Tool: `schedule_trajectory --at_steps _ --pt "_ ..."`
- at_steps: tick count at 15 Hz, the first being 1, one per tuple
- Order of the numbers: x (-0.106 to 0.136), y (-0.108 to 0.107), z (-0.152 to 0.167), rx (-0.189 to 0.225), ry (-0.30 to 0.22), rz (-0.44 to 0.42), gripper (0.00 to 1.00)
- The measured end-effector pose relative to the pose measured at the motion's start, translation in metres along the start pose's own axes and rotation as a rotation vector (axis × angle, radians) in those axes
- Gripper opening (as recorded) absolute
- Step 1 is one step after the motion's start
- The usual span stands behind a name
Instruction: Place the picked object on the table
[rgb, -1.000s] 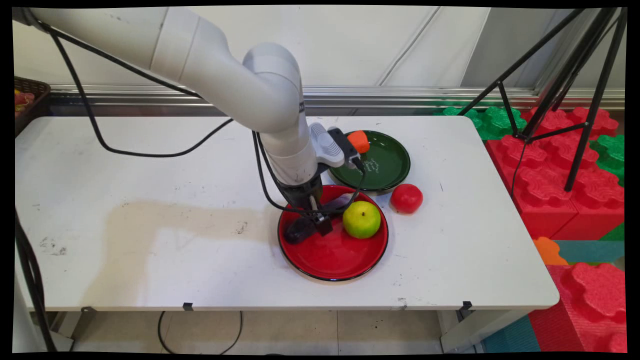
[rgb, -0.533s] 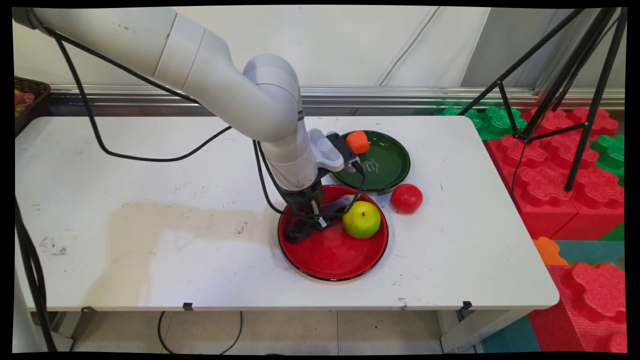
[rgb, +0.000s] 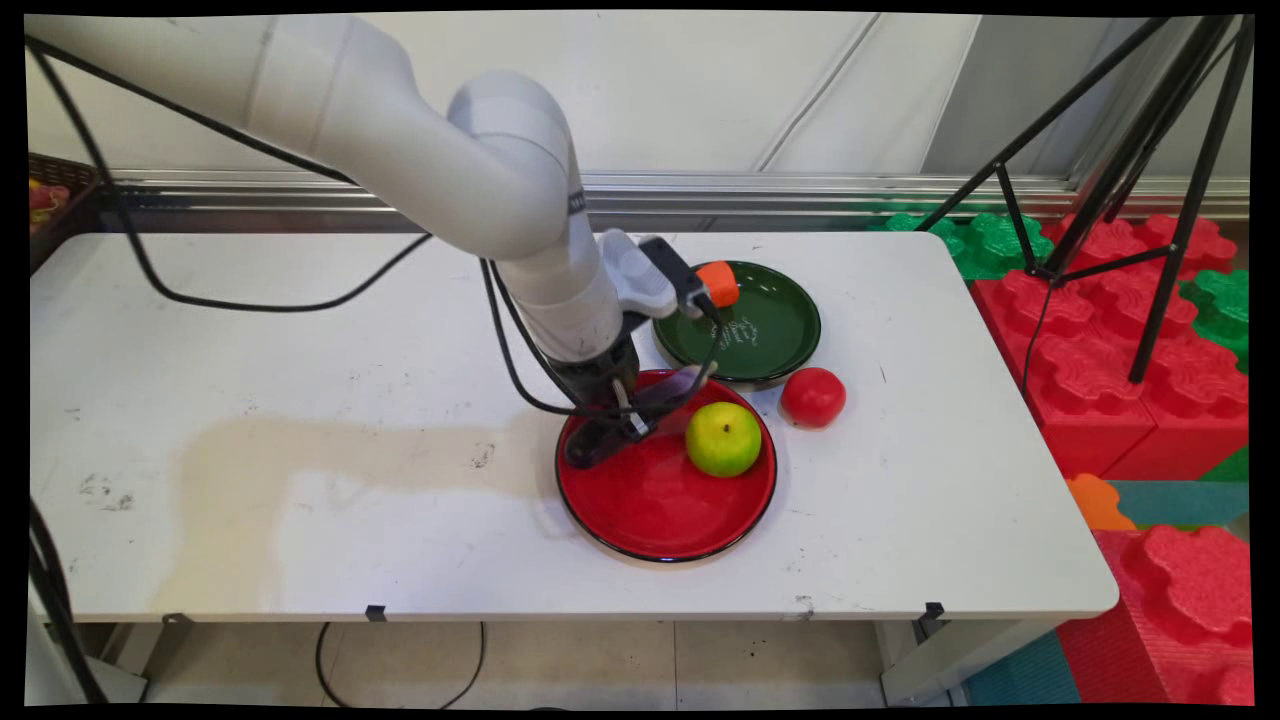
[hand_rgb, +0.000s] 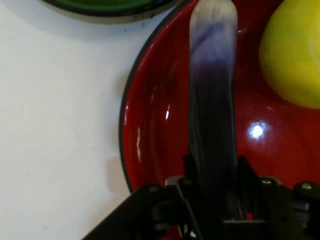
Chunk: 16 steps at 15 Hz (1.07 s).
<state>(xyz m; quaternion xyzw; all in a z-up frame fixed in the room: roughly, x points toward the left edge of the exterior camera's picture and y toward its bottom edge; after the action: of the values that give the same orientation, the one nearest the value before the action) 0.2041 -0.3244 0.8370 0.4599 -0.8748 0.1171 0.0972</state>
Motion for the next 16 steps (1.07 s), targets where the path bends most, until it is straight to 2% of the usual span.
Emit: schedule_trajectory --at_steps 4,9,13,16 --pt "0.000 -0.005 -0.029 0.015 0.033 -0.003 0.00" --pt "-0.010 -0.023 -0.080 0.042 0.077 -0.031 0.00" --pt "-0.041 -0.048 -0.110 0.066 0.069 -0.087 0.00" --pt "-0.069 -0.066 -0.120 0.081 0.053 -0.120 0.00"
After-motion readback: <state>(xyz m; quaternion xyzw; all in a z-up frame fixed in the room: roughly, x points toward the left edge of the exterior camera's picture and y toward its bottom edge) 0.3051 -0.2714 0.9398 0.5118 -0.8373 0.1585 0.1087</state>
